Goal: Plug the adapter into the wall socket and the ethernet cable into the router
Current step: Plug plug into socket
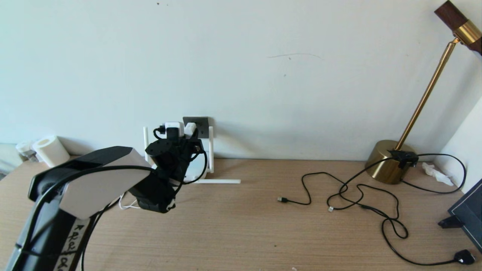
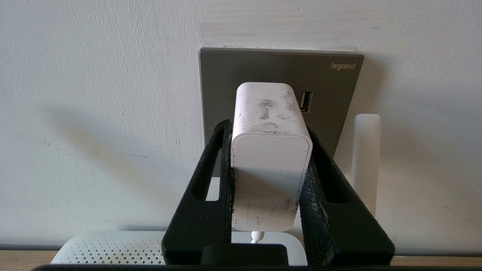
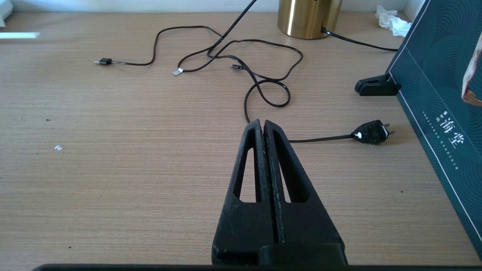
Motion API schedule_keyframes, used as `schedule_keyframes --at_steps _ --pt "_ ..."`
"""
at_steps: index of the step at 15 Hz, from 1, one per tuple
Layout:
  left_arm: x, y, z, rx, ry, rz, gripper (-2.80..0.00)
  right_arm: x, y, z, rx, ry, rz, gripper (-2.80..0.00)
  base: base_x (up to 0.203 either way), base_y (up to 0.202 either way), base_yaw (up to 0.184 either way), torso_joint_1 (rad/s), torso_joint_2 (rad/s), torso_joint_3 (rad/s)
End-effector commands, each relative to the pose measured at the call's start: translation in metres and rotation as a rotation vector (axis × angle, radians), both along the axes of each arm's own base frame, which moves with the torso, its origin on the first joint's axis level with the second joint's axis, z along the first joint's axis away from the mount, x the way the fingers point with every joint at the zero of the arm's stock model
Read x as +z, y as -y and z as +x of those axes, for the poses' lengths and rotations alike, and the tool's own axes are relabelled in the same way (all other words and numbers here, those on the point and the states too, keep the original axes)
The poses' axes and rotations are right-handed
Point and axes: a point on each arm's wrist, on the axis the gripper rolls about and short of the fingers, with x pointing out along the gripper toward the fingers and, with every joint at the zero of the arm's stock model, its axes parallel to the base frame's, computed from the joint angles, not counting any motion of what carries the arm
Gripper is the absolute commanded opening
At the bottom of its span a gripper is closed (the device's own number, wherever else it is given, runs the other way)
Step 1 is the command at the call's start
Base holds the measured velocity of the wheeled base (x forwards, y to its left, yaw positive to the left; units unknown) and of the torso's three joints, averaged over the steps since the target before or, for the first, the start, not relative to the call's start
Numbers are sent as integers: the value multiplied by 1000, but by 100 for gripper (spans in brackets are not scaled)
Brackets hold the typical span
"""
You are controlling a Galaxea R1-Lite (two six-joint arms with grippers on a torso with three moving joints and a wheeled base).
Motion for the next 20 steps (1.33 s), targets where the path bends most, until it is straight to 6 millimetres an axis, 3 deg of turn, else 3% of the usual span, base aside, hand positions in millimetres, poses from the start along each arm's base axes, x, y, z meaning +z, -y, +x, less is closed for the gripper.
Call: schedule_keyframes --at_steps 1,20 --pt "0 0 0 2 8 -2 -280 0 0 0 0 -1 0 -280 0 0 0 0 0 0" --pt "-13 1 2 0 -20 6 -280 0 0 0 0 -2 0 -280 0 0 0 0 0 0"
